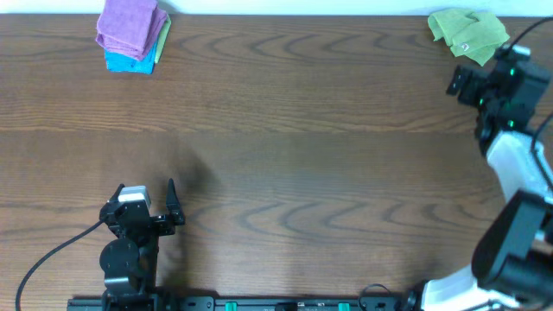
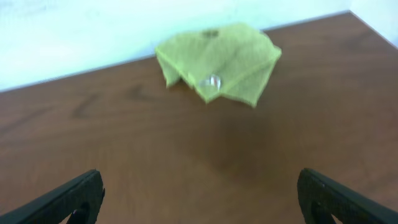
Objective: Fold the cloth
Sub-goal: 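Reach the right gripper forward to the crumpled green cloth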
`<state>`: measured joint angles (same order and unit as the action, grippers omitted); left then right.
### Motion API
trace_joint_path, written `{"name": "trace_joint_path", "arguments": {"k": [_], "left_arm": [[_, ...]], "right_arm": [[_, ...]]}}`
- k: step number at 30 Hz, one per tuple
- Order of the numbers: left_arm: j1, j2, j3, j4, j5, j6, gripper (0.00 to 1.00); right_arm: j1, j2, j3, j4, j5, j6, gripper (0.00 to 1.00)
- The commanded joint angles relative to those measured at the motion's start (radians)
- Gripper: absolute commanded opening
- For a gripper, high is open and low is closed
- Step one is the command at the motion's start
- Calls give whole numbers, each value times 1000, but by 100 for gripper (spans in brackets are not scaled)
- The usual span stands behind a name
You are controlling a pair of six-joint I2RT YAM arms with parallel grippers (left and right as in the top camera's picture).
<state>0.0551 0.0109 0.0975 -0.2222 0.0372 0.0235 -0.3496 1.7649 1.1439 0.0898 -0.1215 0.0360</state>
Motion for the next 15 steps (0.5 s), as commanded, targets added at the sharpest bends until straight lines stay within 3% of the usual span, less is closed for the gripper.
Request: {"name": "trace_joint_path", "arguments": {"k": [1, 15], "left_arm": [[-5, -5, -29, -8, -19, 7, 95], [-5, -5, -29, -8, -19, 7, 95]], "right_arm": [[-6, 101, 126, -31, -10, -7, 99], [-4, 542, 661, -74, -33, 69, 99]]}}
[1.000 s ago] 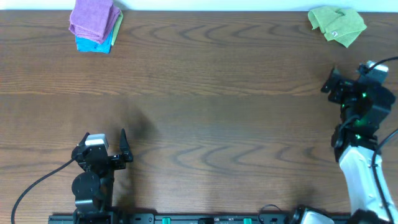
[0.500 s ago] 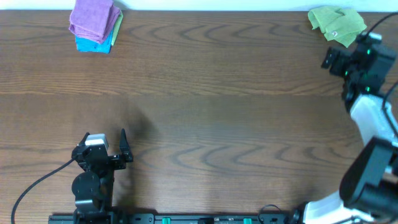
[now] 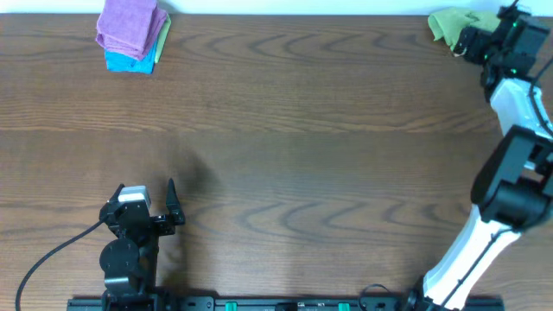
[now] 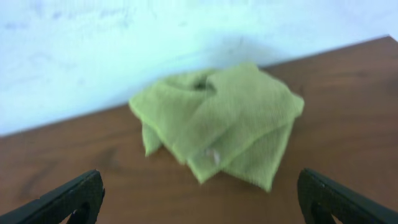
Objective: Fold the cloth
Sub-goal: 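Reach the right gripper forward to the crumpled green cloth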
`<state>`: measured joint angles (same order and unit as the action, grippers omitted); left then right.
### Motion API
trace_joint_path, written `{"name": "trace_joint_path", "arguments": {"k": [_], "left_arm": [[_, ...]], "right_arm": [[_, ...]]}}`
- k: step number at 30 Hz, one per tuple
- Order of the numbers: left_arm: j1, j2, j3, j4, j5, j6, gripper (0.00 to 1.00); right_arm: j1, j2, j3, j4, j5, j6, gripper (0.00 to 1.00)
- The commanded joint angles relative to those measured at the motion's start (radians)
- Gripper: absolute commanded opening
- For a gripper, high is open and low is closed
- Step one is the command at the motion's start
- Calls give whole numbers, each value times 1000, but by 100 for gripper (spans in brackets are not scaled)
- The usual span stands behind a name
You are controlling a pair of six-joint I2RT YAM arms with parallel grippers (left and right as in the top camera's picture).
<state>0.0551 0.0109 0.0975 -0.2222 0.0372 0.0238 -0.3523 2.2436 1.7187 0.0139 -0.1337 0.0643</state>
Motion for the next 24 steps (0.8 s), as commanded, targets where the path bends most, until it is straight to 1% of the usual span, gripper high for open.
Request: {"name": "trace_joint_path", "arguments": {"k": [1, 6, 10, 14, 16, 20, 21, 22, 23, 24], "left_arm": [[-5, -5, -29, -8, -19, 6, 95], [-5, -5, -29, -8, -19, 6, 95], [-5, -5, -29, -8, -19, 6, 95], [-5, -5, -29, -8, -19, 6, 95], [-5, -5, -29, -8, -19, 6, 95], [-5, -5, -29, -8, -19, 6, 95], [-5, -5, -29, -8, -19, 6, 95], [-5, -5, -29, -8, -19, 6, 95], [-5, -5, -29, -8, -19, 6, 95], [-5, -5, -29, -8, -19, 6, 95]], "right_arm": [[0, 95, 124, 7, -24, 46, 99], [7, 231, 261, 46, -25, 101, 99], [8, 316, 317, 105, -25, 161, 98], [10, 371, 331, 175, -24, 201, 93], [13, 394, 331, 217, -22, 206, 86], [14, 421, 331, 236, -2, 220, 64], [14, 425, 331, 236, -2, 220, 56], [15, 426, 331, 234, -2, 220, 35], [15, 427, 331, 230, -1, 220, 17], [15, 427, 331, 230, -1, 220, 9]]}}
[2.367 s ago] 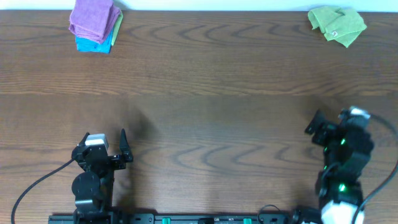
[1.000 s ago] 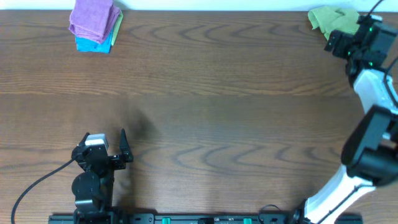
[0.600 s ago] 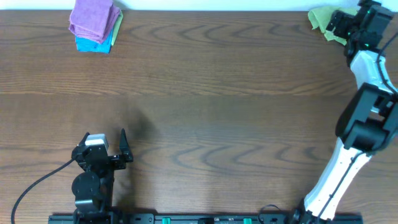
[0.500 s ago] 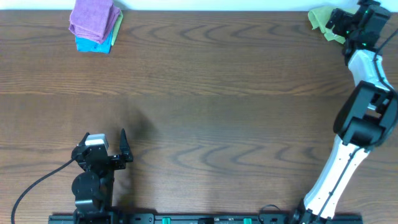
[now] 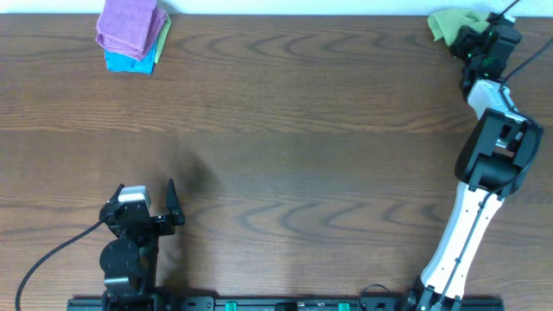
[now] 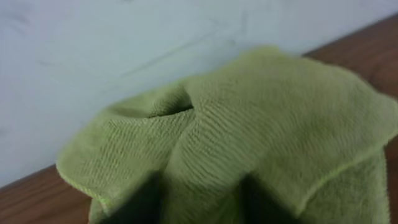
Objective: Fold the cloth
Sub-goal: 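Reach the right gripper forward to the crumpled green cloth, then grasp the green cloth with the right gripper and lift it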
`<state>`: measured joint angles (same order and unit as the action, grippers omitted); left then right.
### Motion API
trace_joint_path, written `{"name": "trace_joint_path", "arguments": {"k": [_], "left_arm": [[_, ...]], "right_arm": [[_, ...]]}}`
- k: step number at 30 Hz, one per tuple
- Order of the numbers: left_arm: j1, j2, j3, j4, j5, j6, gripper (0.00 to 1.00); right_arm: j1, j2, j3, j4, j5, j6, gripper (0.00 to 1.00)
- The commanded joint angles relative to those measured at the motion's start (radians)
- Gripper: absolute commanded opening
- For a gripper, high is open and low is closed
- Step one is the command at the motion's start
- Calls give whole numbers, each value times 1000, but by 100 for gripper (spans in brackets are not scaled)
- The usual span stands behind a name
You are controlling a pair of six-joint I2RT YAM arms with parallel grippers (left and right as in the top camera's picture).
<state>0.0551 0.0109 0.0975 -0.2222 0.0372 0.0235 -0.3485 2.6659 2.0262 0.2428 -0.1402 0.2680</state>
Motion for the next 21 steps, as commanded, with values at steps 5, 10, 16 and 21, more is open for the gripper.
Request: {"name": "trace_joint_path", "arguments": {"k": [5, 10, 16, 21], "left_arm": [[-5, -5, -29, -8, -19, 7, 95], [-5, -5, -29, -8, -19, 7, 96], [-5, -5, -29, -8, -19, 7, 95], [-5, -5, -29, -8, -19, 7, 95]], "right_arm": [[11, 5, 23, -1, 9, 17, 1], [14, 5, 27, 0, -75, 73, 1], [30, -30, 38, -53, -262, 76, 1], [57, -141, 38, -270, -276, -20, 1]]}}
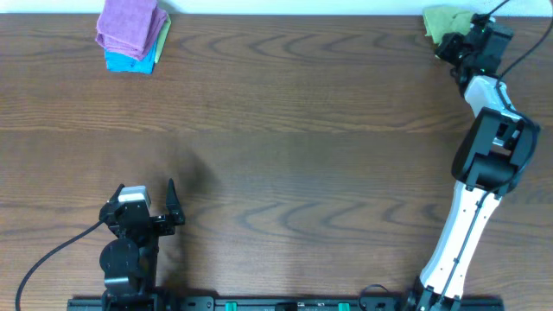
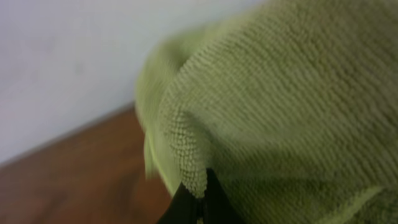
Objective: Fold the cloth
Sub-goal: 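Grasp the green cloth with the right gripper and lift it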
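Note:
A crumpled green cloth (image 1: pixel 441 21) lies at the table's far right back corner, against the white wall. In the right wrist view the green cloth (image 2: pixel 292 99) fills most of the frame. My right gripper (image 1: pixel 457 36) reaches into it from the right, and the same right gripper (image 2: pixel 202 200) has its dark fingers pressed together on a rolled edge of the cloth. Near the front left, my left gripper (image 1: pixel 174 202) rests with its fingers apart and nothing between them.
A folded purple cloth (image 1: pixel 130 24) sits on a blue one (image 1: pixel 130 60) at the back left corner. The brown wooden table (image 1: pixel 302 130) ends at a white wall just behind the green cloth. The right arm stretches along the right edge.
My right gripper was open right at the green cloth; now it is shut on a fold of it. The cloth sits slightly further left. The left arm is unchanged.
My right gripper was open some way short of the green cloth at the back right corner. It was then nearer, with the cloth between its open fingers' line of view, then up against the cloth. Now it grips the cloth's edge. The left arm stayed still throughout.

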`<state>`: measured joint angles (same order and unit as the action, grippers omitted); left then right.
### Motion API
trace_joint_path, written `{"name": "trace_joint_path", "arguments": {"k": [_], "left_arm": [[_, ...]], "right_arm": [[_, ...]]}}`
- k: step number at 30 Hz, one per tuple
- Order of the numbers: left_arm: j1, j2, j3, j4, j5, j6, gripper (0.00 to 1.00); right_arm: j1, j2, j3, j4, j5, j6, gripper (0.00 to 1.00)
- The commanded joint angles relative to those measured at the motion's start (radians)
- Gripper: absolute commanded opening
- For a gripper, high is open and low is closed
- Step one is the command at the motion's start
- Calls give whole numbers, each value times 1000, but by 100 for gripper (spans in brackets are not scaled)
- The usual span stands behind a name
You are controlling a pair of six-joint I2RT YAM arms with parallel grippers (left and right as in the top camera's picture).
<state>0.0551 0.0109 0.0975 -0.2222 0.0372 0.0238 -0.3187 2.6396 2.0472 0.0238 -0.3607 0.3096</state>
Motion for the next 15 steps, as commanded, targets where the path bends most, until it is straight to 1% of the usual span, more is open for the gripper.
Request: {"name": "trace_joint_path", "arguments": {"k": [1, 8, 15], "left_arm": [[-5, -5, -29, -8, -19, 6, 95], [-5, -5, -29, -8, -19, 6, 95], [-5, -5, -29, -8, -19, 6, 95]], "right_arm": [[34, -142, 17, -103, -55, -92, 1], [85, -336, 17, -415, -55, -265, 1], [145, -521, 17, -634, -55, -332, 1]]}}
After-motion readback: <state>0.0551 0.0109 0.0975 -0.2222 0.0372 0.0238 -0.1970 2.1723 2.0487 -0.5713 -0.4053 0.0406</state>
